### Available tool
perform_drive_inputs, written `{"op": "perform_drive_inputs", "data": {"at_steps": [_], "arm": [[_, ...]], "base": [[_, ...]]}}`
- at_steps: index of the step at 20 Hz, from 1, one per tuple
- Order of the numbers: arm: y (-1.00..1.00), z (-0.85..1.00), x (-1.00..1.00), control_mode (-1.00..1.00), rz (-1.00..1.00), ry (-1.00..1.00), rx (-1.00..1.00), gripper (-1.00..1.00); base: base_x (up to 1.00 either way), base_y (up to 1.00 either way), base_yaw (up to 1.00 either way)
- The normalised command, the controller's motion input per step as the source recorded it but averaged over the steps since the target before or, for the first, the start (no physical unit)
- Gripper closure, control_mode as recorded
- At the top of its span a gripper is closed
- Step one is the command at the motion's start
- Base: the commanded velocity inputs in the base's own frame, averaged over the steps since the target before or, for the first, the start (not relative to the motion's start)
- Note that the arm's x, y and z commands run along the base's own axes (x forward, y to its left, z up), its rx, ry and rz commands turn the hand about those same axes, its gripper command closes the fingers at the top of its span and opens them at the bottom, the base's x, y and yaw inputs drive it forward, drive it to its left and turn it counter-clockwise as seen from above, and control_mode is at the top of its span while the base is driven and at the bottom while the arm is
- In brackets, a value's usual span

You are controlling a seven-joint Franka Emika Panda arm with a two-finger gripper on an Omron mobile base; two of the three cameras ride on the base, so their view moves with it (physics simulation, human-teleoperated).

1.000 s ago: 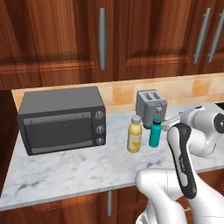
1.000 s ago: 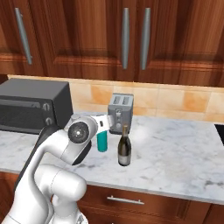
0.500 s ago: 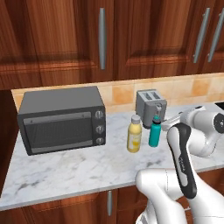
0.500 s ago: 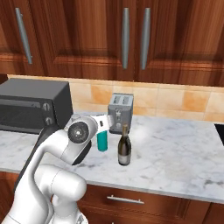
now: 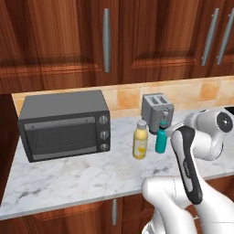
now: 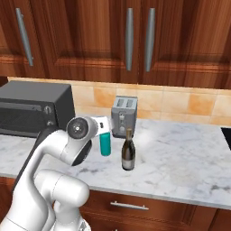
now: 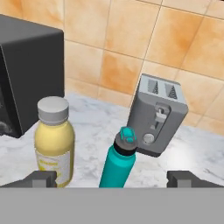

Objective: Move the drinks to the dining counter.

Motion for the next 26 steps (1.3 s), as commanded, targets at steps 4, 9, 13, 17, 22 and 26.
{"op": "perform_drive_inputs", "data": {"at_steps": [4,9,13,17,22,26], "arm": [[0.03,0.00,-0.05,-1.00,0.00,0.02,0.00,-1.00],[-0.01,0.00,-0.19,-1.00,0.00,0.00,0.00,-1.00],[-0.10,0.00,-0.25,-1.00,-0.01,0.01,0.00,-1.00],[-0.15,0.01,-0.08,-1.00,-0.11,0.11,0.00,-1.00],[-0.22,0.01,0.00,-1.00,-0.17,0.10,0.00,-1.00],[-0.41,0.00,-0.03,-1.00,-0.12,0.00,0.00,-1.00]], "base": [[0.00,0.00,0.00],[0.00,0.00,0.00],[0.00,0.00,0.00],[0.00,0.00,0.00],[0.00,0.00,0.00],[0.00,0.00,0.00]]}}
